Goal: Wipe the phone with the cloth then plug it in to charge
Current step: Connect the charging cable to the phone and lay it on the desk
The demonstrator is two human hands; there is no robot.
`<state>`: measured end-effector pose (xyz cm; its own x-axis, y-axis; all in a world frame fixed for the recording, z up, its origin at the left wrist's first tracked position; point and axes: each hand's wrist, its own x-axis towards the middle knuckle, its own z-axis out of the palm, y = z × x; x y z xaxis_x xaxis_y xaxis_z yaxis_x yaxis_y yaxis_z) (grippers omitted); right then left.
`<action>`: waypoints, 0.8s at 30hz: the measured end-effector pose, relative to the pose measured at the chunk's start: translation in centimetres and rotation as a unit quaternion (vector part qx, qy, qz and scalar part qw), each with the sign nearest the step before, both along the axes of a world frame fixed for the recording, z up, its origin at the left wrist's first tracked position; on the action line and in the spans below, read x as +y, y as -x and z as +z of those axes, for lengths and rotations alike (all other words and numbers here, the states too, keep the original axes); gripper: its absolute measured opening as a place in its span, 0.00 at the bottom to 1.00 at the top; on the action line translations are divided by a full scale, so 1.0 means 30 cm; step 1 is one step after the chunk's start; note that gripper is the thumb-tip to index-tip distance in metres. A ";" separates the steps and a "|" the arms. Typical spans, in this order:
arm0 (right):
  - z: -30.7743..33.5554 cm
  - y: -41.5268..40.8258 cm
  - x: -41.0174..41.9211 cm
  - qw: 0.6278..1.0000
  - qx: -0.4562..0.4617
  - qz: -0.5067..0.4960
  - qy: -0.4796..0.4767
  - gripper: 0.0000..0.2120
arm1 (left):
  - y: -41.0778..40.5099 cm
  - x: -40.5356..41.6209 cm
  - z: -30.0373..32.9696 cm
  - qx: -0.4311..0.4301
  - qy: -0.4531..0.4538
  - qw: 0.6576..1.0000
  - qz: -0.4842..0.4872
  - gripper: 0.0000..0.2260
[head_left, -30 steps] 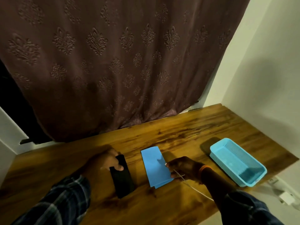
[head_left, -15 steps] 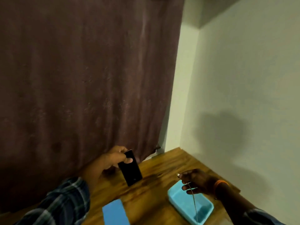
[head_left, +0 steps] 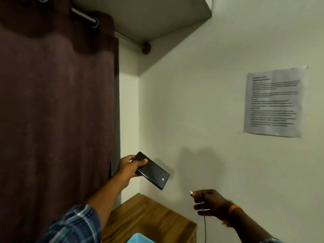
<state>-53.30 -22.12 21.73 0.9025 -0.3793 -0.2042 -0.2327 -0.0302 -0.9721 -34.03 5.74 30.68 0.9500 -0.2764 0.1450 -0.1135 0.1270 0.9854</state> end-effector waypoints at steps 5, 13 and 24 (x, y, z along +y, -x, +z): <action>0.058 0.075 -0.071 0.997 -0.071 -0.038 -0.010 0.14 | 0.045 -0.194 -0.006 0.010 0.027 0.999 -0.036 0.14; 0.110 0.108 -0.104 0.995 -0.099 -0.023 0.023 0.11 | 0.094 -0.380 -0.006 0.009 0.060 0.996 -0.070 0.18; 0.180 0.072 -0.099 0.990 -0.139 -0.021 0.025 0.11 | 0.069 -0.484 0.024 -0.010 0.076 0.992 -0.100 0.19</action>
<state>-55.47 -25.08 27.13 0.9047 -0.4203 0.0697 0.0419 -0.0751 -0.9963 -36.11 -8.78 31.41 0.8746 -0.4336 0.2171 -0.0897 0.2953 0.9512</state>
